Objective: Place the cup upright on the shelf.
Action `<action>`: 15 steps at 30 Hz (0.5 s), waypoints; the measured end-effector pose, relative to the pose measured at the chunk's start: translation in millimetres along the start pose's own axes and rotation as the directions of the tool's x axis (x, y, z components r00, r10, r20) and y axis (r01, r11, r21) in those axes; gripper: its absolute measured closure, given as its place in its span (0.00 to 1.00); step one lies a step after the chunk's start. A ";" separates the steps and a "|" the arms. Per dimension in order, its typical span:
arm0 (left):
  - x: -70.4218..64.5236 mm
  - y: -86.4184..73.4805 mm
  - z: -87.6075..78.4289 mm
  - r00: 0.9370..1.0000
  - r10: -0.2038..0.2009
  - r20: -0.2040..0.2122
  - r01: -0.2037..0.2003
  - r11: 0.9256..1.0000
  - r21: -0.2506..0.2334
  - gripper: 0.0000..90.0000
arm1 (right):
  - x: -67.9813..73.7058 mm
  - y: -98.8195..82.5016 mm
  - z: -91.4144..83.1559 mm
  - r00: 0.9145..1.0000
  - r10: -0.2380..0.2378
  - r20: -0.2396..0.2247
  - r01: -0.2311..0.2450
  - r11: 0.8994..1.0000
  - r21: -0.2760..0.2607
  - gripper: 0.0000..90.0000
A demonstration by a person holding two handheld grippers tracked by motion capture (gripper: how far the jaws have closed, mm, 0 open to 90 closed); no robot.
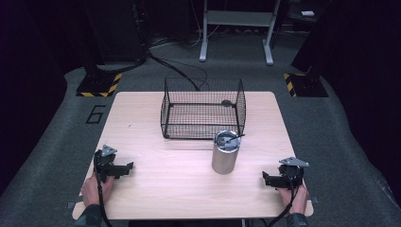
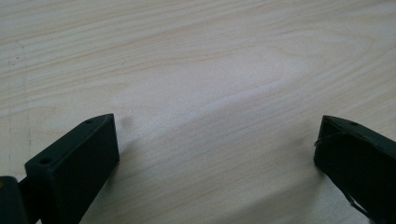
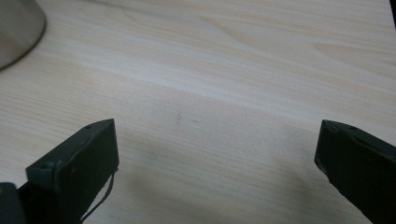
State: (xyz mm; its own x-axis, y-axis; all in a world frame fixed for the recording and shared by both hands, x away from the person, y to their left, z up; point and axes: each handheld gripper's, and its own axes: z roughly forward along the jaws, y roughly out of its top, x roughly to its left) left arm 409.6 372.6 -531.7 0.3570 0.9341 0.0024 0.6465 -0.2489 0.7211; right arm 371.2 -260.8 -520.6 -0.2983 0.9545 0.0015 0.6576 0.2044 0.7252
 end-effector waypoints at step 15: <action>0.1 0.2 -0.5 1.000 0.001 0.002 -0.001 1.000 0.007 0.00 | 32.2 24.9 -26.0 0.998 -0.021 -0.065 0.020 1.000 -0.015 0.00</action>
State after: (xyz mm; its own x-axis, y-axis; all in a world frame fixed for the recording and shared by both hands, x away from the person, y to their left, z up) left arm 409.5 372.8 -531.2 0.3589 0.9334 0.0020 0.6506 -0.2517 0.7165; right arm 360.0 -230.6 -484.6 -0.3568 0.9337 0.0310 0.6409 0.2205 0.7353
